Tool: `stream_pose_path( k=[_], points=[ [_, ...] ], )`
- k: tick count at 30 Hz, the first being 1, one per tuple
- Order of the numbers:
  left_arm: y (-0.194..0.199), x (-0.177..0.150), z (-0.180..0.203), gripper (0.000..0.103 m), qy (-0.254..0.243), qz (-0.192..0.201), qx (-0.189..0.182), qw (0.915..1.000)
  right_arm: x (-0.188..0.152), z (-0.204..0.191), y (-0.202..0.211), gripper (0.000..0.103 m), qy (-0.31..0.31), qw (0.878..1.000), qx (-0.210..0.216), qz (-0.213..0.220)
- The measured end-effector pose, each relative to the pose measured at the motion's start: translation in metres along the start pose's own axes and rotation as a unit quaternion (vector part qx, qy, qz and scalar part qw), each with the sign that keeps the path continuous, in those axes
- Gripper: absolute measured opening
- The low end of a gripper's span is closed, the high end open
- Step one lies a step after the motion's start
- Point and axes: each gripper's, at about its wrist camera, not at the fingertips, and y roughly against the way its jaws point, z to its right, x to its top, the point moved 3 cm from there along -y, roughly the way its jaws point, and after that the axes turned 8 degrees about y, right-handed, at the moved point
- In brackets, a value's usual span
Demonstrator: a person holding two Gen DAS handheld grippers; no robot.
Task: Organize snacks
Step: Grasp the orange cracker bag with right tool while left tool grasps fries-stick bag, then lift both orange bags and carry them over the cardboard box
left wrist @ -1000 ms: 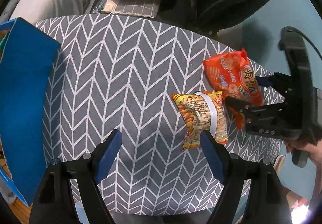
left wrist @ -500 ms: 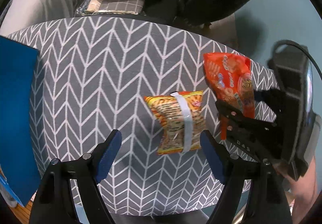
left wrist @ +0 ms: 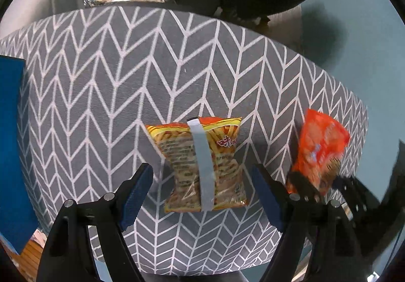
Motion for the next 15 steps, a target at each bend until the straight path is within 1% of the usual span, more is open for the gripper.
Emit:
stream_pose_path(
  k=[2,6,7,8,9,10,13,15],
  points=[
    [-0.008,0.003,0.003,0.081,-0.005,-0.004,0.004,1.0,-0.007,0.001,0.004,0.046,-0.019,1.0,0.006,0.007],
    [-0.017,0.002,0.012,0.081,-0.023,0.004,0.012,0.9997,-0.016,-0.002,0.014,0.046,-0.045,0.999,0.016,0.018],
    [-0.019,0.0,0.015,0.075,-0.028,0.005,0.011,0.9995,-0.017,-0.003,0.016,0.046,-0.049,0.998,0.017,0.02],
    [-0.021,-0.001,0.017,0.061,-0.032,0.005,0.011,0.9994,-0.019,-0.006,0.021,0.046,-0.051,0.998,0.017,0.022],
    [-0.021,-0.002,0.017,0.057,-0.035,0.004,0.016,0.9992,-0.02,-0.007,0.025,0.046,-0.052,0.998,0.017,0.025],
    [-0.02,-0.004,0.016,0.054,-0.037,0.003,0.013,0.9992,-0.021,-0.008,0.029,0.046,-0.054,0.998,0.017,0.027],
    [-0.012,-0.014,0.012,0.047,-0.047,0.02,0.009,0.9986,-0.022,-0.014,0.039,0.046,-0.051,0.998,0.015,0.033],
    [-0.004,-0.018,0.006,0.047,-0.057,0.031,0.013,0.9978,-0.025,-0.018,0.05,0.046,-0.045,0.998,0.012,0.038]
  ],
)
